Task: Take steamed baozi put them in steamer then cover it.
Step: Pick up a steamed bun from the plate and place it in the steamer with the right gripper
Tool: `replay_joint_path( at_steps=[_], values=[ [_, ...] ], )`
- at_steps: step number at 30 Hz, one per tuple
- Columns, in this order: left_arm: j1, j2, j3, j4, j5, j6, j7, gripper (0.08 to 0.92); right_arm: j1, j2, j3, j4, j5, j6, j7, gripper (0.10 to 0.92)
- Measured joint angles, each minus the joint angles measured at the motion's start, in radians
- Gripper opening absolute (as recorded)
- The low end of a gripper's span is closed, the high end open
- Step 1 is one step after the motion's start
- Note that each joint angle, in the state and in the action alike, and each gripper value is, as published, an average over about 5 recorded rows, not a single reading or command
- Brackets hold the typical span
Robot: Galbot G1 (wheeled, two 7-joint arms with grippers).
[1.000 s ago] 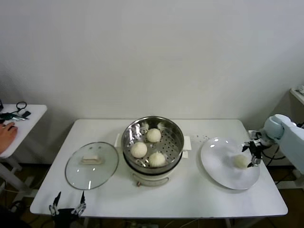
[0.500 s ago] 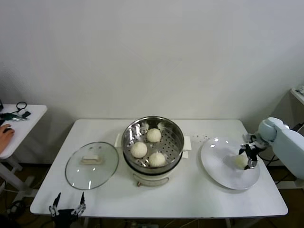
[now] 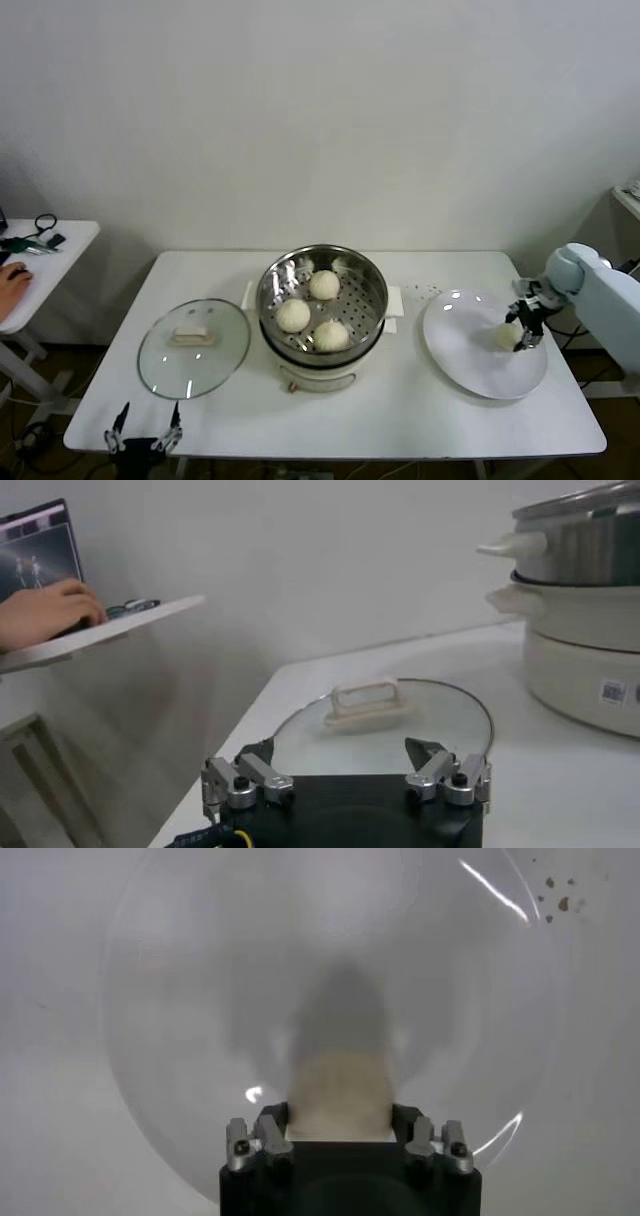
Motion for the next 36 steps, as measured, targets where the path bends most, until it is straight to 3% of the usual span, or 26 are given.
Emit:
replay_joint_path(
  at_steps=[7, 16, 27, 36],
  values=[
    [-0.003, 0.005, 0.015, -0.019, 0.006, 0.006, 0.002, 0.823, 0.126, -0.028, -0.130, 0.063, 0.135, -0.040, 0.017, 0.673],
    [0.002, 0.006, 0.045, -0.047, 0.008, 0.011, 0.006, 0.823, 0.419, -0.013, -0.421, 0.202, 0.412, -0.129, 0.063, 0.679],
    [0.012, 0.006, 0.074, -0.077, 0.012, 0.015, 0.023, 0.823, 0.710, 0.102, -0.724, 0.349, 0.767, -0.245, 0.189, 0.676],
    [0.022, 0.019, 0.083, -0.080, 0.008, 0.005, 0.036, 0.823, 0.820, 0.225, -0.898, 0.436, 0.964, -0.325, 0.305, 0.679]
  ],
)
